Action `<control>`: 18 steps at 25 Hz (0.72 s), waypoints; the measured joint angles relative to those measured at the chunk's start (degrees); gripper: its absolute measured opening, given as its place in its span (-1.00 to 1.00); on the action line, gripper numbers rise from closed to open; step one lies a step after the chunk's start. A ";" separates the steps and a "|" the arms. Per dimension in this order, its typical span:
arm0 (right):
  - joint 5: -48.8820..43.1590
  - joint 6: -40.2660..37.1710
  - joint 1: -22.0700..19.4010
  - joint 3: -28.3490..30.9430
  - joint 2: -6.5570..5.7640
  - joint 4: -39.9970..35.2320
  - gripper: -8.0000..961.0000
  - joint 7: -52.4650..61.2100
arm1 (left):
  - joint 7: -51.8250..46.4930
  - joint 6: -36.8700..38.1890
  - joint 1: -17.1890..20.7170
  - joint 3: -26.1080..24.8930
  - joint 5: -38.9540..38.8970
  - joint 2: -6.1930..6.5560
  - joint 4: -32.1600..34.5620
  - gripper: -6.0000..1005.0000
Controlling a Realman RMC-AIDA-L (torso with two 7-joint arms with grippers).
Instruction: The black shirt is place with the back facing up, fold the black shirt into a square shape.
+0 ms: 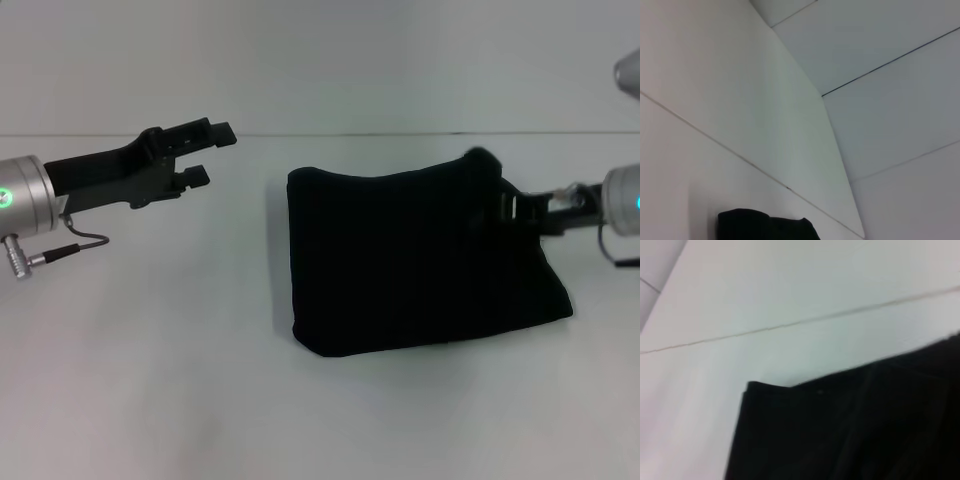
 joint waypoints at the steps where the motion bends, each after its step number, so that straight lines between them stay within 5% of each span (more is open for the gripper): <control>1: -0.09 -1.25 0.02 -0.01 -0.05 -1.56 -0.83 0.37 | 0.01 0.02 0.00 -0.02 0.00 0.03 0.00 0.75; 5: -1.88 -5.22 0.77 -1.01 -0.82 -8.37 -0.83 3.98 | 0.08 0.05 0.02 -0.01 -0.01 0.07 0.00 0.75; 10: -7.48 -7.78 4.54 -2.74 -3.20 -10.07 -0.83 8.66 | 0.16 0.04 0.02 0.00 -0.22 0.08 0.09 0.75; 18: -13.33 -4.06 5.88 -3.96 -3.55 -8.34 -0.83 9.68 | 0.25 0.03 0.07 -0.13 -0.50 0.14 0.10 0.75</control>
